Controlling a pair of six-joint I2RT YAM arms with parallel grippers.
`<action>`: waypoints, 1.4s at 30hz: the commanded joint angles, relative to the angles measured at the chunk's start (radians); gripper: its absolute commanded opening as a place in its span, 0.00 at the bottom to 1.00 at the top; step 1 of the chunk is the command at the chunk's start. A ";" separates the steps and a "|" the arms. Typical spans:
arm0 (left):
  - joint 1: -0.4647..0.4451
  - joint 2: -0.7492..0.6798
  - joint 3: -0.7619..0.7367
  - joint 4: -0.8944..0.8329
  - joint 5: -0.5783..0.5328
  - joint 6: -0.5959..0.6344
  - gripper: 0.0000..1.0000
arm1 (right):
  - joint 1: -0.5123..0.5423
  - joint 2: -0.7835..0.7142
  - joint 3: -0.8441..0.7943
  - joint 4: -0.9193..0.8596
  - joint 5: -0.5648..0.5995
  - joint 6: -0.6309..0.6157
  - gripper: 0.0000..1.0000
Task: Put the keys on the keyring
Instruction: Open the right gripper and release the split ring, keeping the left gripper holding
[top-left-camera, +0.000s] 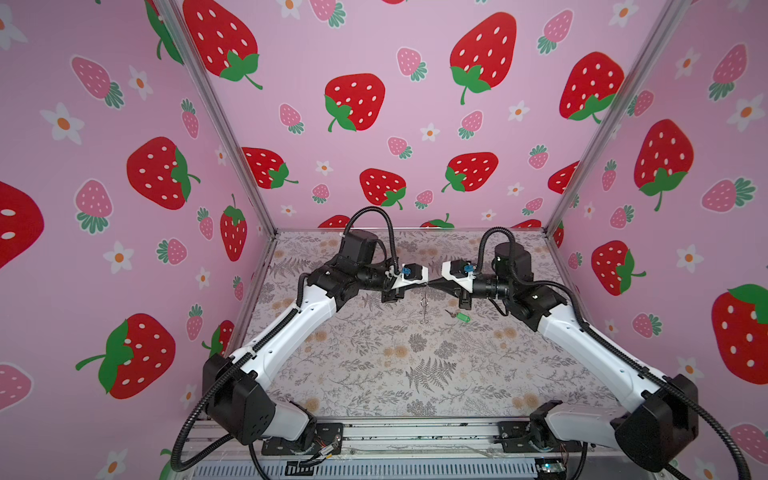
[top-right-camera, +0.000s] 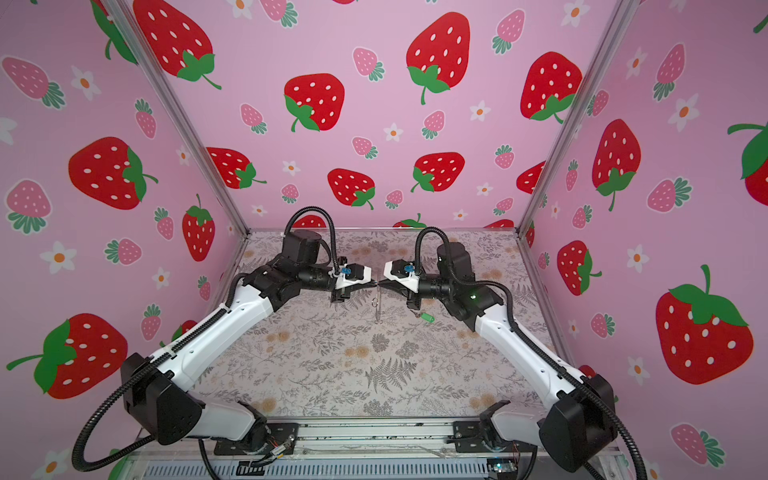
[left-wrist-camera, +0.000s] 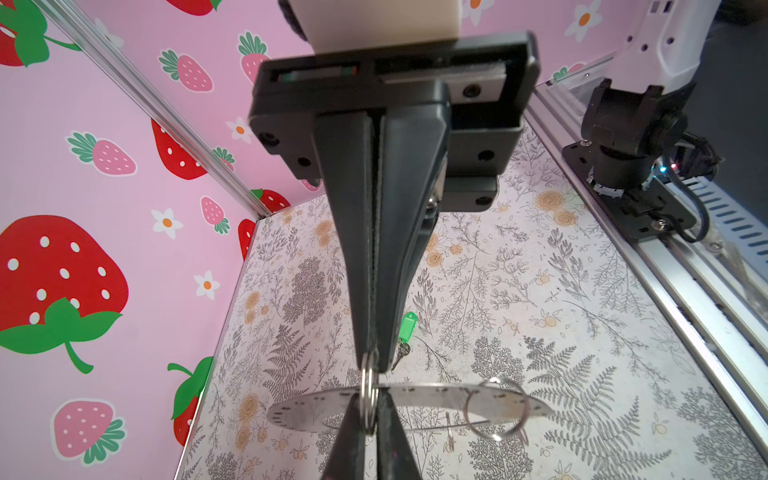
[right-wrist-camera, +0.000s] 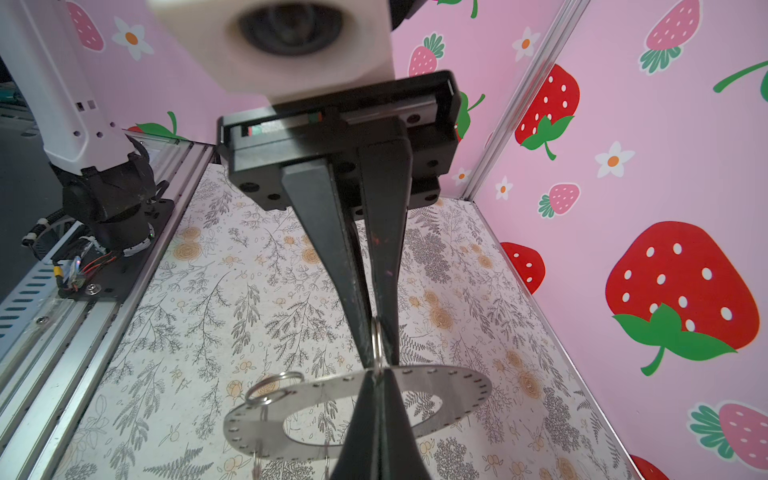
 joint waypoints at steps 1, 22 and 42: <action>-0.005 -0.014 0.018 0.037 0.029 -0.001 0.10 | 0.014 -0.004 0.009 0.005 -0.042 -0.024 0.00; -0.003 -0.023 -0.002 0.046 0.053 0.024 0.00 | 0.013 -0.077 -0.099 0.149 0.069 -0.032 0.18; 0.042 -0.046 -0.108 0.177 0.079 -0.061 0.00 | -0.127 -0.125 -0.325 0.454 0.306 0.355 0.26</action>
